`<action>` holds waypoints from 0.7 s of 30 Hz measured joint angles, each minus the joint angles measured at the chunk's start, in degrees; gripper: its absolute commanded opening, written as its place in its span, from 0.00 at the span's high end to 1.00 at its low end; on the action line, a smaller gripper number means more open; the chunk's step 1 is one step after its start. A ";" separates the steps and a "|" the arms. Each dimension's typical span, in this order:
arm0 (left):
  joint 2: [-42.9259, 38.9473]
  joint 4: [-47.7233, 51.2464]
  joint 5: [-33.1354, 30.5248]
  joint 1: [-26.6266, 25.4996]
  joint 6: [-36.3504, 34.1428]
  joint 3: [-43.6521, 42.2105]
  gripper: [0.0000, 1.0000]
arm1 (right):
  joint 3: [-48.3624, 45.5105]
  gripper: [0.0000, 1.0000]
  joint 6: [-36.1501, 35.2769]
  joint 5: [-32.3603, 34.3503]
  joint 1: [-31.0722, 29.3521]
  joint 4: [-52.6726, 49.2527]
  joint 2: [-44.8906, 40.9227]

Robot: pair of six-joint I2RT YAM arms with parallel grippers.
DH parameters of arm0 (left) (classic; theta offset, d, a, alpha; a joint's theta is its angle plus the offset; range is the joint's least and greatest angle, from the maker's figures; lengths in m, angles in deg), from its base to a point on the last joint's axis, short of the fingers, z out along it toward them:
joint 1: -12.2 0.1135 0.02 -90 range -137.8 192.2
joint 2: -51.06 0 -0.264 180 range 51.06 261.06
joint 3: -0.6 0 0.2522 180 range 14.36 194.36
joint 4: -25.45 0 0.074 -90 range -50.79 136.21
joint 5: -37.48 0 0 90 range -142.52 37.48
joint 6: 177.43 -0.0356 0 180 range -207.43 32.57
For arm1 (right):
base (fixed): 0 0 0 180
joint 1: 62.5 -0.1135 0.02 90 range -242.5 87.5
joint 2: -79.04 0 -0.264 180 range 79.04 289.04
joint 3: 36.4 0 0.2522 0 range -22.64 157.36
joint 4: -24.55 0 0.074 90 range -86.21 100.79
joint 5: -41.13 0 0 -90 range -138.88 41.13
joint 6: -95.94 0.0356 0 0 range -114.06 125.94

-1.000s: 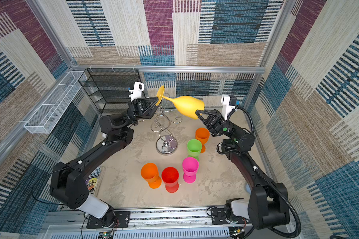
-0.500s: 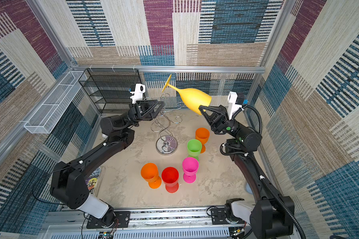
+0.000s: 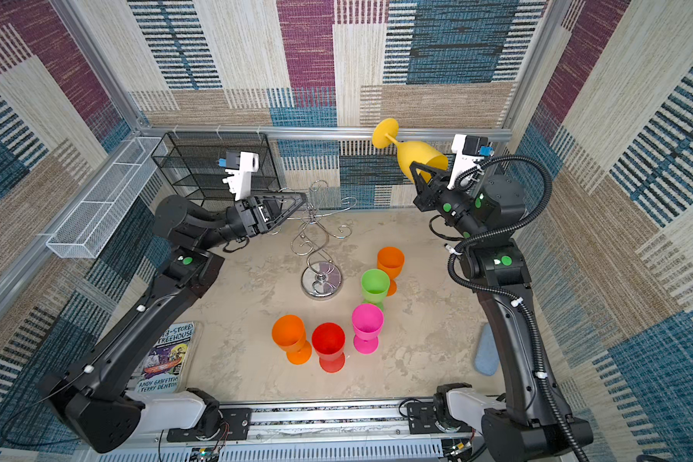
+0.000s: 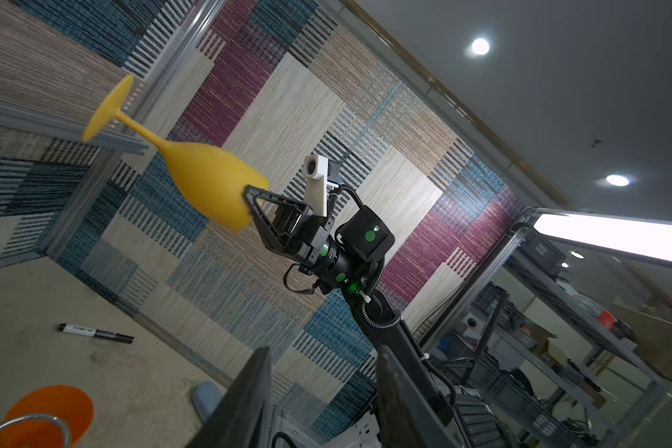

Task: Take the wine glass off the wine glass rack
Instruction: 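Pull the yellow glass away with the right gripper while the left gripper releases it, then lower the yellow glass upright beside the orange glass with the right gripper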

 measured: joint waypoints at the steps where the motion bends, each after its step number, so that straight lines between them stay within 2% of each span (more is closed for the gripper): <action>1: -1.42 5.99 -1.88 -0.02 -4.59 1.09 0.53 | 0.83 0.97 -1.31 1.25 0.87 -2.91 1.05; 4: -4.68 18.36 -5.95 -0.02 -13.86 1.73 0.53 | 4.31 0.99 -4.46 2.89 3.63 -10.51 5.40; 8: -7.76 27.19 -8.76 0.00 -20.17 0.46 0.53 | 8.35 1.00 -8.04 3.87 5.29 -18.18 12.22; 16: -12.70 32.44 -9.99 0.02 -25.40 -3.34 0.53 | 14.58 1.00 -14.21 6.58 5.64 -31.65 21.79; 21: -14.03 32.72 -9.51 0.02 -25.86 -5.31 0.53 | 13.68 1.00 -16.92 8.41 5.64 -37.40 25.31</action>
